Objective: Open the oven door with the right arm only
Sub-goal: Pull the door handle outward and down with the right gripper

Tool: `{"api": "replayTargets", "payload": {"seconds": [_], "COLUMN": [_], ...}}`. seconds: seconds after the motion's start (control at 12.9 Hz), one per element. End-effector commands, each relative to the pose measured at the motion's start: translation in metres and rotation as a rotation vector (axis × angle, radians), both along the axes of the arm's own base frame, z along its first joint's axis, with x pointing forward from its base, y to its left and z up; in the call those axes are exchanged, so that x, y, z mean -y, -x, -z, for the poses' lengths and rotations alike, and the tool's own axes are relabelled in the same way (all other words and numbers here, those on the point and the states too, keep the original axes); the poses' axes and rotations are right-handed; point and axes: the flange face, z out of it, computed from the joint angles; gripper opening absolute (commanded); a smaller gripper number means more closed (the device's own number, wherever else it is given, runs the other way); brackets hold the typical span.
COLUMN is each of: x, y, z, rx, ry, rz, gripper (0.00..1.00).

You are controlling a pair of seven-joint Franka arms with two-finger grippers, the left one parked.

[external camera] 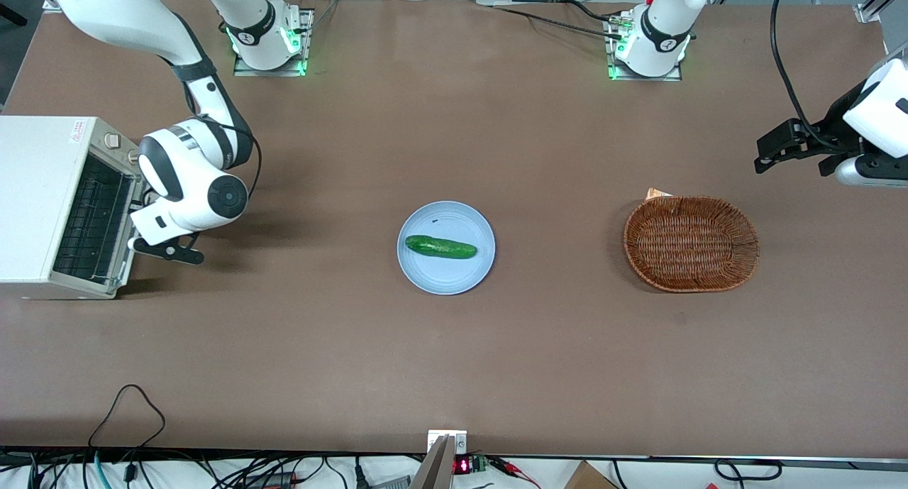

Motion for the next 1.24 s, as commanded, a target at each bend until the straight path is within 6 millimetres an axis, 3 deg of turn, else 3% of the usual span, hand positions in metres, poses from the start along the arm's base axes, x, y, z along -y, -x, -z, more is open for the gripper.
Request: {"api": "replayTargets", "payload": {"seconds": [0.0, 1.16], "x": [0.009, -0.005], "y": [-0.010, -0.011], "z": [0.019, 0.063], "rx": [0.001, -0.044], "ry": [-0.012, -0.013], "rz": [0.002, -0.013], "gripper": [0.00, 0.00]}}
